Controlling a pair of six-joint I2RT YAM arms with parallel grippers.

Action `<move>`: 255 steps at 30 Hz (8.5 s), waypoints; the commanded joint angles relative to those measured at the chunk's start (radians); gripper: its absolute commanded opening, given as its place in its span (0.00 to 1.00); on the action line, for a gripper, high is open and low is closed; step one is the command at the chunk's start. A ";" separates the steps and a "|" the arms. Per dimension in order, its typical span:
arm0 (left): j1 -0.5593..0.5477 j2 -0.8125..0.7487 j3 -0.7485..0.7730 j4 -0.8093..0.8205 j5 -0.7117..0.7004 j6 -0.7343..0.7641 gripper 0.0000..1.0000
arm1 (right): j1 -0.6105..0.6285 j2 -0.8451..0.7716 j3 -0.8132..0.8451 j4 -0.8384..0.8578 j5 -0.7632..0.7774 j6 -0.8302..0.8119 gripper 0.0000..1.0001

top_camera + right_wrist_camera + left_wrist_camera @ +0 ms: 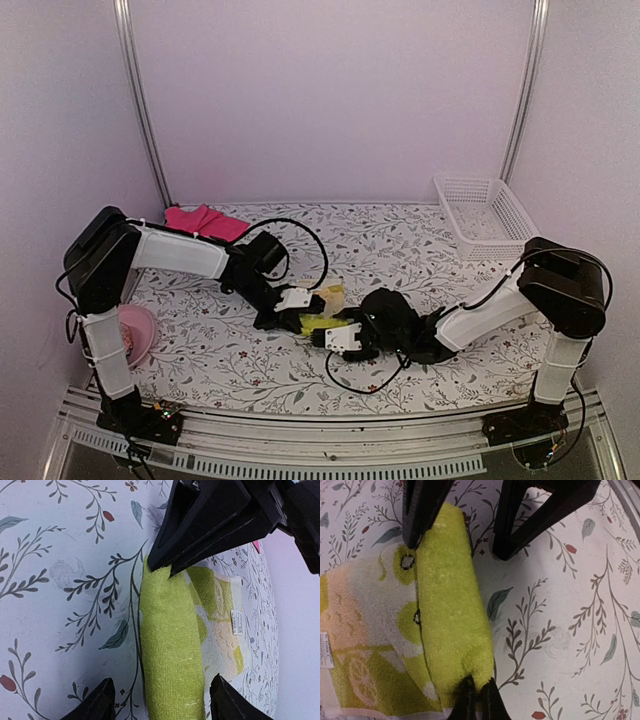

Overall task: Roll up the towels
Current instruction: Roll the towel at the center of the board.

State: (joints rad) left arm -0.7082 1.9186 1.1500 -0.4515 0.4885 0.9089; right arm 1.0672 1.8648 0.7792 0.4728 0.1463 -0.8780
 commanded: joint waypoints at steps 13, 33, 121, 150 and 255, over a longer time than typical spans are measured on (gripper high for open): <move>0.006 0.029 -0.010 -0.059 0.007 -0.013 0.00 | 0.048 -0.062 -0.031 0.013 -0.033 0.007 0.62; 0.008 0.021 -0.015 -0.061 0.017 -0.005 0.00 | 0.008 0.070 0.043 -0.039 0.072 0.039 0.47; -0.197 -0.153 -0.798 1.412 -0.519 0.416 0.48 | -0.287 0.474 0.933 -1.261 -1.014 0.516 0.14; -0.190 -0.227 -0.502 0.603 -0.420 0.185 0.00 | -0.293 0.169 0.741 -1.096 -0.791 0.461 0.47; -0.192 -0.170 -0.763 1.329 -0.533 0.266 0.59 | -0.250 0.384 0.771 -1.104 -0.860 0.477 0.09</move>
State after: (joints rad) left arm -0.8841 1.7016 0.3622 0.8371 0.0105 1.1599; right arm 0.8169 2.2017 1.5360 -0.5552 -0.6941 -0.3927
